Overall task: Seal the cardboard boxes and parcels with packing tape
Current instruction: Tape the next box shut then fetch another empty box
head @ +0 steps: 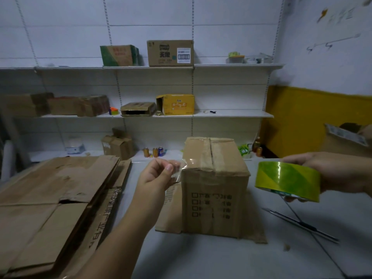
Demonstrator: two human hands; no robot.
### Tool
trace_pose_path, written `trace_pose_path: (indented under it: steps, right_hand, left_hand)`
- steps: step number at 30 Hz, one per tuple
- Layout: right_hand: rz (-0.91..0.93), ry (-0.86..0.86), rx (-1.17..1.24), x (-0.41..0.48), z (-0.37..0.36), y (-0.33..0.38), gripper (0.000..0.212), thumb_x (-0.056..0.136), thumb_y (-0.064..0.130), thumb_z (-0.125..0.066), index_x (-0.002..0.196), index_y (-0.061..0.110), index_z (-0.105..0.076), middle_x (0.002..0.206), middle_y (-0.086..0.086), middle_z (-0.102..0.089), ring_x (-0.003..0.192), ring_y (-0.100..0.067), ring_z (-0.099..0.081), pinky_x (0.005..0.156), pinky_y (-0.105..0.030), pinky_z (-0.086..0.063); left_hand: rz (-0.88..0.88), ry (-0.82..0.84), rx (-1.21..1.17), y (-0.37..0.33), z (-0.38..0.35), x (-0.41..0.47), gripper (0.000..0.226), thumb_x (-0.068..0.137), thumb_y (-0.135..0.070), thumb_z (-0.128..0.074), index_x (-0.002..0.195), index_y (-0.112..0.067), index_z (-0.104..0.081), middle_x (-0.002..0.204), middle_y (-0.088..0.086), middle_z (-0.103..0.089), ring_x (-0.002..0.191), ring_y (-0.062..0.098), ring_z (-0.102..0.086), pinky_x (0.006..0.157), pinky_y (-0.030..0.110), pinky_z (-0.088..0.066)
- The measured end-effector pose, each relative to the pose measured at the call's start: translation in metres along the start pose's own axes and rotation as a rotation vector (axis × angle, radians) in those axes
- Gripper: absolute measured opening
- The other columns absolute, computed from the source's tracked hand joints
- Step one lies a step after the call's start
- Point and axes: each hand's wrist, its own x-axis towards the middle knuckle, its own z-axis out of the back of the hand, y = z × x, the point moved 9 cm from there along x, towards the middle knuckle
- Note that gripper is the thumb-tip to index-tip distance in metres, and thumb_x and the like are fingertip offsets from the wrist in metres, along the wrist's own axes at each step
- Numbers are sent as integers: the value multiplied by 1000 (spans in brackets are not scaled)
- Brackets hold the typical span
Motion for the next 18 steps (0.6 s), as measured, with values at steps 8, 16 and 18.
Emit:
trace_pose_path:
  steps: [8,16,18]
  right_hand:
    - [16,-137,227,29,-6,-1,34,97,2,-37,96,9,-70,109,-20,-62,73,-39,-68,53,-41,-57]
    - [36,-149,283,31,-8,0,28,97,13,-39,102,6,-66,89,-22,-69,60,-33,-69,50,-39,-56]
    - [42,-154,288,32,-8,0,28,98,13,-38,101,6,-65,78,-21,-71,58,-33,-69,47,-39,-56]
  left_hand:
    - [-221,-34,56,4,-14,-5,16,82,-23,-52,93,-12,-56,86,-8,-67,83,11,-64,72,23,-53]
    - [214,177,-79,42,-50,-1,26,90,-56,-38,113,-65,-44,126,-12,-53,109,9,-55,62,19,-55]
    - [154,197,-1,42,-48,0,28,90,-54,-35,115,-64,-43,127,-18,-51,110,0,-52,70,12,-53]
